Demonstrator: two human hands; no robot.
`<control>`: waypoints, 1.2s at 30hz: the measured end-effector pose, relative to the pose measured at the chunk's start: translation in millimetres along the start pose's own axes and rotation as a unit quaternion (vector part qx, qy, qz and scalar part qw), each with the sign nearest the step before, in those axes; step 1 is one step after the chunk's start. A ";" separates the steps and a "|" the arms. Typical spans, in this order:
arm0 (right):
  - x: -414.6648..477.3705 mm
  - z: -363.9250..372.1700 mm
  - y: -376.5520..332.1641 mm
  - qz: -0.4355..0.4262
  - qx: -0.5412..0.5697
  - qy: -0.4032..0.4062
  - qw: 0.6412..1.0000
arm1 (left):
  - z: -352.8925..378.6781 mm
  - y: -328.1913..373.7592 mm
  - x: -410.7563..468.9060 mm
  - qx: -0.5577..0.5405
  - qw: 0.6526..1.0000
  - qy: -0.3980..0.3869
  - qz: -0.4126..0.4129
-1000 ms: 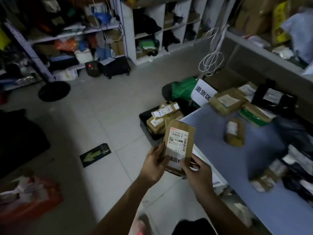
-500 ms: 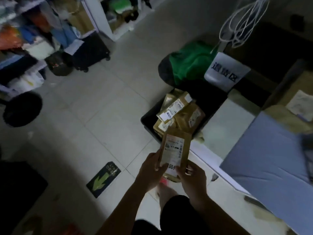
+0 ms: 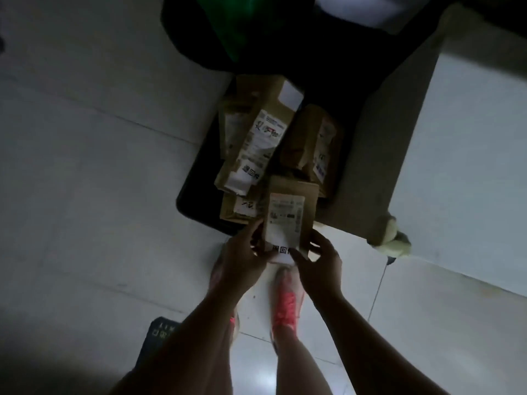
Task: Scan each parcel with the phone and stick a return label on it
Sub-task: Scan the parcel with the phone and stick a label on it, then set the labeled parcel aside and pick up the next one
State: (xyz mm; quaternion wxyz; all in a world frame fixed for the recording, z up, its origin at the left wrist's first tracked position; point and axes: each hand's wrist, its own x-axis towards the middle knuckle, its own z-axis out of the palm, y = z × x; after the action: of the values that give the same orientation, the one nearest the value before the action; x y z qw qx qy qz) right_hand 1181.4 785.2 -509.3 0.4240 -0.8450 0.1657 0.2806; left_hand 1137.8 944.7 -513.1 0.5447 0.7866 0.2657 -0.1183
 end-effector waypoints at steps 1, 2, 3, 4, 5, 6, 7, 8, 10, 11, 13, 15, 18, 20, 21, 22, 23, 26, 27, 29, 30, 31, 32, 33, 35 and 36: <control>13.9 8.1 6.9 -0.004 -0.011 0.006 1.000 | 6.0 -12.8 13.6 0.006 1.000 -0.001 0.007; 25.8 15.4 13.6 -0.009 -0.022 0.012 1.000 | 12.2 -23.8 24.9 0.015 1.000 0.000 0.007; 35.1 21.6 19.8 -0.014 -0.034 0.019 0.999 | 18.2 -33.2 32.6 0.026 1.000 0.000 0.005; 42.2 27.0 24.3 -0.016 -0.049 0.027 0.998 | 23.4 -40.7 37.8 0.037 0.999 -0.003 0.004; 48.0 31.7 28.1 -0.016 -0.063 0.037 0.997 | 27.9 -47.4 41.2 0.046 0.999 -0.006 0.007; 52.6 35.5 32.0 -0.015 -0.071 0.045 0.996 | 31.3 -53.5 44.3 0.055 0.998 -0.010 0.009; 55.5 38.6 35.5 -0.015 -0.075 0.052 0.996 | 32.8 -58.7 46.9 0.061 0.998 -0.016 0.008; 56.7 41.0 38.1 -0.015 -0.079 0.056 0.995 | 32.2 -62.5 49.2 0.065 0.998 -0.026 0.003; 55.7 42.6 40.8 -0.012 -0.086 0.056 0.995 | 28.0 -66.5 53.1 0.080 0.995 -0.057 -0.008; 53.3 42.0 40.5 -0.007 -0.088 0.051 0.995 | 24.7 -66.0 53.4 0.099 0.993 -0.068 -0.009; 42.7 37.1 32.8 0.006 -0.104 0.036 0.994 | 14.5 -54.5 48.6 0.139 0.987 -0.074 -0.010; 29.1 28.8 15.3 0.013 -0.130 0.030 0.991 | -0.6 -31.3 43.7 0.171 0.982 -0.073 -0.020; 0.7 14.4 -21.5 0.016 -0.151 0.012 0.988 | -29.2 17.5 31.6 0.196 0.975 -0.091 -0.043; -20.1 1.8 -49.4 0.031 -0.161 -0.006 0.986 | -48.3 51.9 19.8 0.235 0.963 -0.122 -0.044; -31.5 -4.5 -61.8 0.035 -0.162 -0.014 0.986 | -56.1 66.7 10.7 0.257 0.956 -0.134 -0.037; -39.8 -10.6 -75.7 0.030 -0.167 -0.019 0.985 | -63.8 81.3 3.9 0.284 0.949 -0.138 -0.018; -49.5 -17.6 -90.3 0.015 -0.176 -0.018 0.984 | -72.2 96.1 -3.6 0.315 0.939 -0.137 0.009; -82.4 -44.6 -141.7 -0.053 -0.187 0.017 0.981 | -96.0 148.2 -22.4 0.386 0.909 -0.111 0.115; -96.2 -58.7 -162.9 -0.074 -0.188 0.035 0.979 | -104.0 172.6 -30.0 0.408 0.895 -0.099 0.148; -124.8 -95.8 -206.4 -0.123 -0.196 0.075 0.970 | -118.7 231.5 -44.8 0.449 0.865 -0.071 0.209; -139.2 -117.4 -227.0 -0.145 -0.205 0.093 0.963 | -124.4 263.1 -52.5 0.463 0.853 -0.054 0.234; -152.6 -141.5 -246.1 -0.158 -0.215 0.113 0.957 | -129.1 295.0 -59.9 0.474 0.841 -0.038 0.257; -165.6 -166.9 -262.6 -0.163 -0.224 0.132 0.952 | -132.6 326.4 -67.6 0.484 0.828 -0.025 0.280; -177.8 -192.4 -275.6 -0.166 -0.233 0.150 0.946 | -134.6 356.7 -76.4 0.496 0.815 -0.016 0.300; -197.9 -242.6 -293.6 -0.176 -0.246 0.177 0.937 | -134.1 414.6 -93.6 0.518 0.786 -0.002 0.338; -207.9 -268.3 -299.1 -0.174 -0.253 0.186 0.933 | -131.1 441.5 -103.6 0.524 0.772 0.006 0.360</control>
State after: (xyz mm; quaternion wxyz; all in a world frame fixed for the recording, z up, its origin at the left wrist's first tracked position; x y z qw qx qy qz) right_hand 1262.1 751.8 -65.4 0.2000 -0.9770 0.0157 0.0727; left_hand 1279.6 918.1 -63.7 0.0491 0.9888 -0.1375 -0.0298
